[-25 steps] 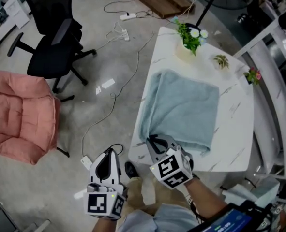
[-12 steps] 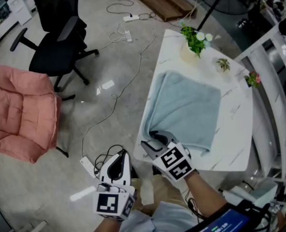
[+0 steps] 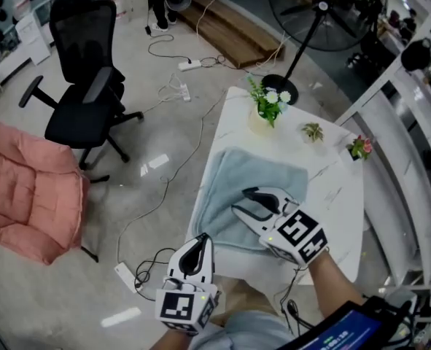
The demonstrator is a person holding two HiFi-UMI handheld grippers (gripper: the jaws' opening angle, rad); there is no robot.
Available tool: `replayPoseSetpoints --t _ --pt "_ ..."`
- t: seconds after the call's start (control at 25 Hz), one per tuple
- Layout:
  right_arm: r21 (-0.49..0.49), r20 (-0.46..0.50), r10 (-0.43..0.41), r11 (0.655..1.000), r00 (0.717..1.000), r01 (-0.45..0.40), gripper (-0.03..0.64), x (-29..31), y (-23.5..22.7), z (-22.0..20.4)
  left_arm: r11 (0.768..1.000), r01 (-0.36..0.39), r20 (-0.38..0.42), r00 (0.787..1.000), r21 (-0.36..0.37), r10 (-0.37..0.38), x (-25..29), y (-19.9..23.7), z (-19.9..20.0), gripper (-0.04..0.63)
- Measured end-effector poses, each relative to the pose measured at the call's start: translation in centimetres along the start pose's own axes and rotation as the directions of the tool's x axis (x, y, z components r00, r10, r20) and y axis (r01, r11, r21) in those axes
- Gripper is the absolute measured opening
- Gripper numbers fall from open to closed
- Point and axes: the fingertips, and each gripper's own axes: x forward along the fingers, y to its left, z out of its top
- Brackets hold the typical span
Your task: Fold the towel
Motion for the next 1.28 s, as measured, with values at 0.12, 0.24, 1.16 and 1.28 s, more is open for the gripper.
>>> replayPoseSetpoints --t 0.12,0.24,1.16,1.28 --pt "-0.073 -0.023 -0.008 0.997 1.0 0.006 0.156 0.0 -4.8 0.1 0.998 -0.06 -0.029 0.998 -0.013 0.06 1.2 0.2 -1.8 0.008" --pt "-0.15 -0.043 -0.002 0.989 0.999 -0.005 0.156 1.1 -9.1 0.1 0.991 -0.135 -0.035 0.99 -0.025 0.134 2.7 1.8 -3.5 0.009" --pt "-0.206 -0.219 0.299 0.916 0.929 -0.344 0.182 14.0 -16.9 -8.5 0.867 -0.496 -0.322 0.814 0.047 0.483 5.8 9.2 -12.6 0.035" --pt "-0.189 -0.229 0.305 0.918 0.924 -0.35 0.181 14.5 -17.2 -9.2 0.862 -0.504 -0.341 0.802 0.055 0.49 5.9 9.2 -12.8 0.026"
